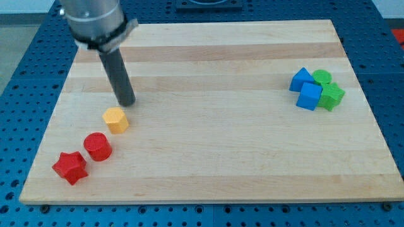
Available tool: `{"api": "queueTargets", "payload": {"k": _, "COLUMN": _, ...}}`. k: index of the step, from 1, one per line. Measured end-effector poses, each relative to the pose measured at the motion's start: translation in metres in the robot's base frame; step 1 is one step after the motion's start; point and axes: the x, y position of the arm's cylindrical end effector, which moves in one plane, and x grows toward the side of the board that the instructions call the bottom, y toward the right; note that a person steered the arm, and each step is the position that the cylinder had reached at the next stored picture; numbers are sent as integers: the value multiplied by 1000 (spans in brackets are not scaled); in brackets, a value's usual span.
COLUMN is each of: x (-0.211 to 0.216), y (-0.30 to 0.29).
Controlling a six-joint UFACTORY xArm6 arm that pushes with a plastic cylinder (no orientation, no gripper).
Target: Move the yellow hexagon up
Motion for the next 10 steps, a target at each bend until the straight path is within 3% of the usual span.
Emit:
{"api": "queueTargets", "payload": {"k": 1, "x": 35, "y": 9}}
{"api": "queueTargets", "payload": {"k": 3, "x": 59, "y": 45}}
{"api": "queueTargets", "payload": {"k": 4, "x": 99, "y": 33}}
{"api": "queueTargets", "payload": {"k": 5, "x": 95, "y": -2}}
{"api": "queueTargets", "payload": {"k": 9, "x": -50, "y": -58}}
{"api": "queueTargets", "payload": {"k": 10, "x": -68, "y": -60}}
